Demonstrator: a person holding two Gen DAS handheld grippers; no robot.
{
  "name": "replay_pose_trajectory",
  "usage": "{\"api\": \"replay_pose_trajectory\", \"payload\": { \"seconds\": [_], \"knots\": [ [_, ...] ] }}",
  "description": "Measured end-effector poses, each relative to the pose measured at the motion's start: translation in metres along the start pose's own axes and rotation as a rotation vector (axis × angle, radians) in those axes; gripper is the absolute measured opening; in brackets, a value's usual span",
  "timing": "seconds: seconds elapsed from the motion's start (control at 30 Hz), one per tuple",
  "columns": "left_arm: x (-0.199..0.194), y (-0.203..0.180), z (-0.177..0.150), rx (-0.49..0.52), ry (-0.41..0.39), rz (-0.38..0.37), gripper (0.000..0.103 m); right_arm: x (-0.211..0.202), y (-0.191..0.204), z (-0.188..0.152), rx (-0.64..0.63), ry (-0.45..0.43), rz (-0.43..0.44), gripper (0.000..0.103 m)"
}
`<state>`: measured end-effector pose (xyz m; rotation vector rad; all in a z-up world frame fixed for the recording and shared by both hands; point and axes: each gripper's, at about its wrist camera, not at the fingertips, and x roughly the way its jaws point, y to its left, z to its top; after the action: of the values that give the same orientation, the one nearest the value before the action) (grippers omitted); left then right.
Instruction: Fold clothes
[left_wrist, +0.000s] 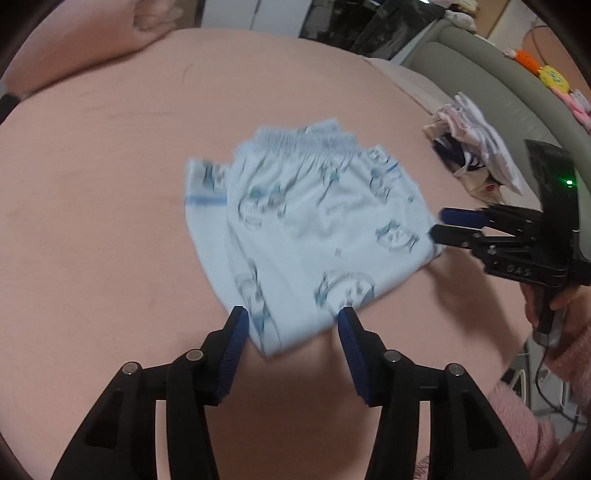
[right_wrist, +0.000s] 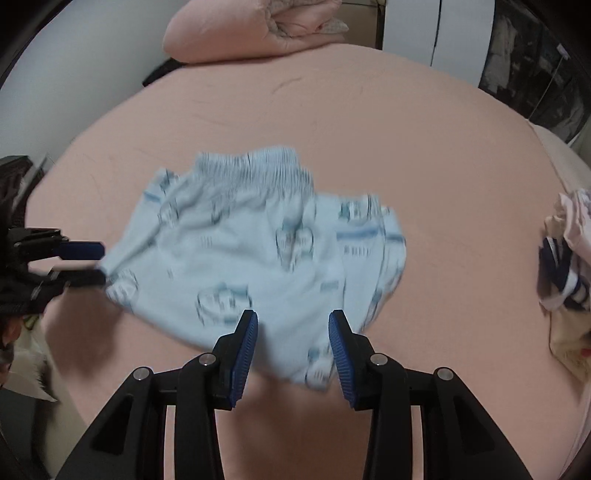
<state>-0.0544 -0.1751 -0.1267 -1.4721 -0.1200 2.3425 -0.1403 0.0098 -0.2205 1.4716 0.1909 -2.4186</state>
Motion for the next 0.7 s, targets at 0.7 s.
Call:
{"api": "replay_pose_trajectory", "payload": {
  "seconds": [0.7],
  "knots": [
    [0.025, 0.018, 0.011, 0.139, 0.071, 0.299, 0.009, 0.042, -0.03, -0.024, 0.045, 0.037, -0.059, 0.051]
  ]
}}
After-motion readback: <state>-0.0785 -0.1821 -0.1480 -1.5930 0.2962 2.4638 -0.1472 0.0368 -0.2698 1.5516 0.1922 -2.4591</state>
